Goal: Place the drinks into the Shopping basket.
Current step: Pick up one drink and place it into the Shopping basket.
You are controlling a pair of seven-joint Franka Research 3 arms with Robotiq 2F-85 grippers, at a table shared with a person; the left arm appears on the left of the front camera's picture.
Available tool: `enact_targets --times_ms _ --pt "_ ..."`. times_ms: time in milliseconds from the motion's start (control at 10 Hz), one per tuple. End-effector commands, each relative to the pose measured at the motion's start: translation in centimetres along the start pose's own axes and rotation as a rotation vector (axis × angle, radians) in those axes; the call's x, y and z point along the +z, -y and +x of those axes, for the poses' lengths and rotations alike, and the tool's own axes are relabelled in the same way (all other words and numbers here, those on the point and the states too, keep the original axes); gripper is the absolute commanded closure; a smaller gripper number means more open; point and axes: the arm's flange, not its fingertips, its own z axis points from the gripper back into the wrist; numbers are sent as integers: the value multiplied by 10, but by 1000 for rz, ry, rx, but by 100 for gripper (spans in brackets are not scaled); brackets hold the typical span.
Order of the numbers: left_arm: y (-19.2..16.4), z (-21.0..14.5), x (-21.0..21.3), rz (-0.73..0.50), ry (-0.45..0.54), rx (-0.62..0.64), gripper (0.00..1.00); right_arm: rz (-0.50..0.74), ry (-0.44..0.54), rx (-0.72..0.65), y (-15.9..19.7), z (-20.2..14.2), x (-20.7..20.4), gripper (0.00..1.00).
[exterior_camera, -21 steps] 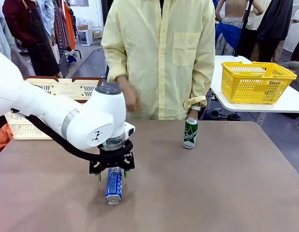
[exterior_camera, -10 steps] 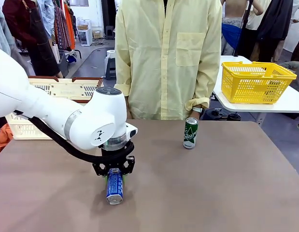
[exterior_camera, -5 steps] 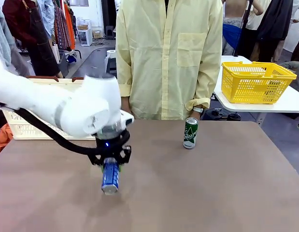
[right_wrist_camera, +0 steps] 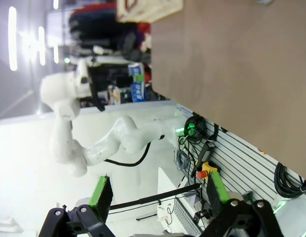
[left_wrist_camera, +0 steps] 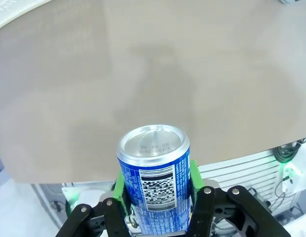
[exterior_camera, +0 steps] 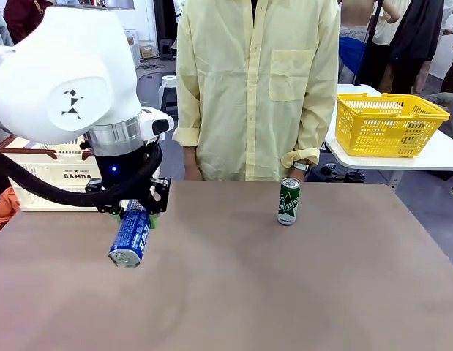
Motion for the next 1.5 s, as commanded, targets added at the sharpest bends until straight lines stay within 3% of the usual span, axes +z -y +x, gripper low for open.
enact_targets --times_ms 0,300,400,500,700,900,1200,1400 --pt "2 13 -17 3 -5 7 100 -14 -11 18 1 -2 2 0" --pt "1 8 -15 9 -14 6 100 -14 -11 18 1 -2 2 0" --pt "-21 21 -2 1 3 38 100 -14 -11 18 1 -2 2 0" --pt "-54 44 19 -14 88 106 100 -14 -11 18 1 -2 2 0" --pt "-131 121 59 -86 126 169 100 -14 -11 18 1 -2 2 0" --pt "-183 179 92 -112 111 -10 100 -14 -11 18 1 -2 2 0" --pt "-234 253 103 -100 41 -126 100 -14 -11 18 1 -2 2 0" --pt "-241 270 115 -158 36 91 100 -14 -11 18 1 -2 2 0"
